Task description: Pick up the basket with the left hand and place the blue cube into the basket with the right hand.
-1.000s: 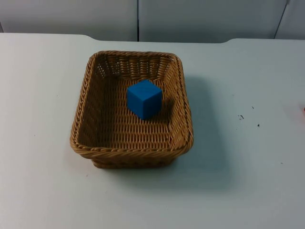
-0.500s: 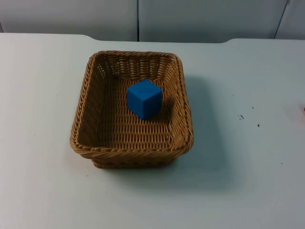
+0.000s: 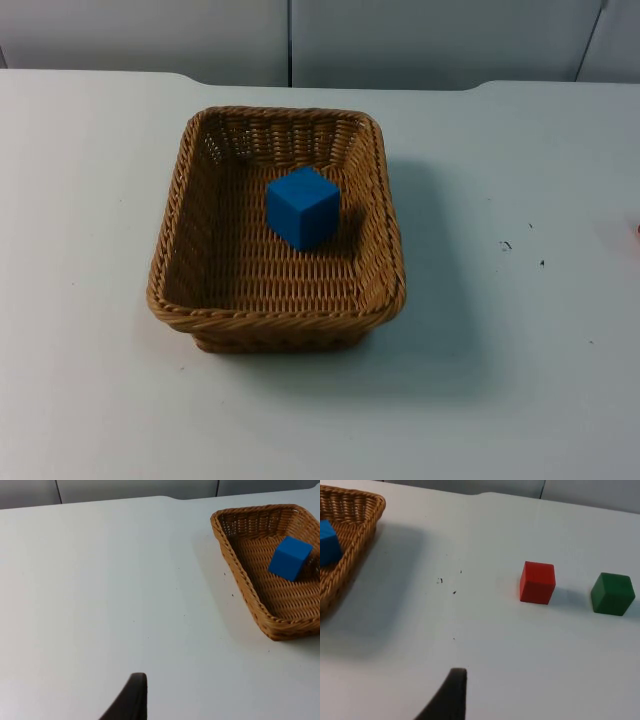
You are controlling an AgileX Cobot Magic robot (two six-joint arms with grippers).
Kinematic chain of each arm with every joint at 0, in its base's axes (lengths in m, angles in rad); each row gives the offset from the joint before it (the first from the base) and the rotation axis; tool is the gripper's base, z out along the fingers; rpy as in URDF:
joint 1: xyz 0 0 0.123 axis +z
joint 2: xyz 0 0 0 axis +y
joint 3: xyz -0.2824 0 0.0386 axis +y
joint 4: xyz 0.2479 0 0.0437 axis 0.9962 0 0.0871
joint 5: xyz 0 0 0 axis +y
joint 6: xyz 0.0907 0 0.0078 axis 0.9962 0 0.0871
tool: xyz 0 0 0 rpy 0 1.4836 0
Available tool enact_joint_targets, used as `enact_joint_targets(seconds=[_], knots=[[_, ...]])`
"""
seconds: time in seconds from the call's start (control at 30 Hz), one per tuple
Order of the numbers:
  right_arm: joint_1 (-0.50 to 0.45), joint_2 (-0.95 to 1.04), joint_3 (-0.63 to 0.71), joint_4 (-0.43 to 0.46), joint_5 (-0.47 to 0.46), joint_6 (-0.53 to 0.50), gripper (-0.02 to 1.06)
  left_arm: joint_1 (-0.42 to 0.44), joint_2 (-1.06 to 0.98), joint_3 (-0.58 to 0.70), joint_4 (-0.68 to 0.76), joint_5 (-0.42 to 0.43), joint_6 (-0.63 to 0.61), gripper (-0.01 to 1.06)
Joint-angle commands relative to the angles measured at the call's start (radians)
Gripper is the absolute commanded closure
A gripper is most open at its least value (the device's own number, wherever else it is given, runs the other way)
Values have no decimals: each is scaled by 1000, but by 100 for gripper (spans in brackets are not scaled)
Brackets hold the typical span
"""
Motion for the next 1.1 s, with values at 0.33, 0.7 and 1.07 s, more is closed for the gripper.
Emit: enact_joint_targets(seconds=[0.33,0.7,1.07], knots=[[-9,-5,9,8,-10,92,0,3,-5,3,0,0,-7,0],[-9,-5,9,8,-10,110,0,3,-5,3,0,0,-7,0],[-9,-5,9,8,-10,110,0,30,-5,3,0,0,-7,0]])
